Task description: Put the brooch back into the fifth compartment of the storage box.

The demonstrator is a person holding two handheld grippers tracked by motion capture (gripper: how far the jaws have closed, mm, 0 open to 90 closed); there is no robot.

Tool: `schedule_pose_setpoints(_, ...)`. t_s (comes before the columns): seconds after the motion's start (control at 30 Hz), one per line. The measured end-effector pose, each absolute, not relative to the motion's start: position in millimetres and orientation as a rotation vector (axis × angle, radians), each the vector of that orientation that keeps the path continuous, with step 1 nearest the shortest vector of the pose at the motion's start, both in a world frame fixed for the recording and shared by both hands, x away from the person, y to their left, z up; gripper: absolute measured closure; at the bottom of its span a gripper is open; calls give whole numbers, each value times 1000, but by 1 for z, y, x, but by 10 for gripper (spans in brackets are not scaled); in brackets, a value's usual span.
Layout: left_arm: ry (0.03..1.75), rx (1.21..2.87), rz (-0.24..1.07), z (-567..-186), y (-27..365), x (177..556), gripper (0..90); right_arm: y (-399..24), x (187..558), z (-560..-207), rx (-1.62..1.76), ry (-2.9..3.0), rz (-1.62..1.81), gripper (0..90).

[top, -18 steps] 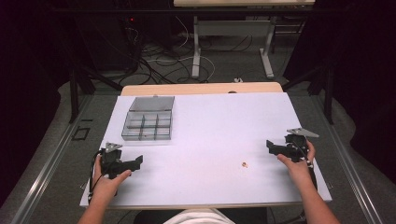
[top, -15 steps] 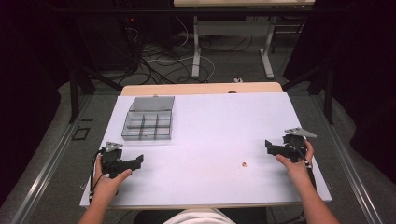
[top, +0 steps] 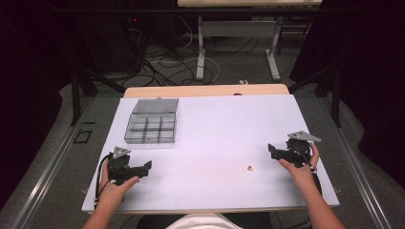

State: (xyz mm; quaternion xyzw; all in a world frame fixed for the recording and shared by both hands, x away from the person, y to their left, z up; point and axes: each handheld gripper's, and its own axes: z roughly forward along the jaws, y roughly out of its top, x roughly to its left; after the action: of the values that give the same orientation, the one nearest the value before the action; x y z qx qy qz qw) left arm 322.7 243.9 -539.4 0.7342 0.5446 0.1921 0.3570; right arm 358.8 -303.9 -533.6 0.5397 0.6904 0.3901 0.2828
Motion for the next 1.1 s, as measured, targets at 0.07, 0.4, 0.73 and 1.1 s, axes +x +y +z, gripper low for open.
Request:
schedule_pose_setpoints(0.07, 1397, 1911, 493, -540, 242, 323, 36, -303, 357, -531, 1414, 1870, 1058, 151)
schedule_pose_setpoints(0.4, 1384, 1930, 488, -540, 240, 323, 40, -286, 355, -529, 1333, 1994, 1065, 214)
schedule_pose_setpoints(0.73, 1372, 1934, 489, -541, 237, 323, 40, -269, 349, -525, 1274, 2090, 1033, 254)
schedule_pose_setpoints(1.1, 1374, 1937, 493, -541, 239, 324, 43, -253, 345, -522, 1227, 2185, 952, 336)
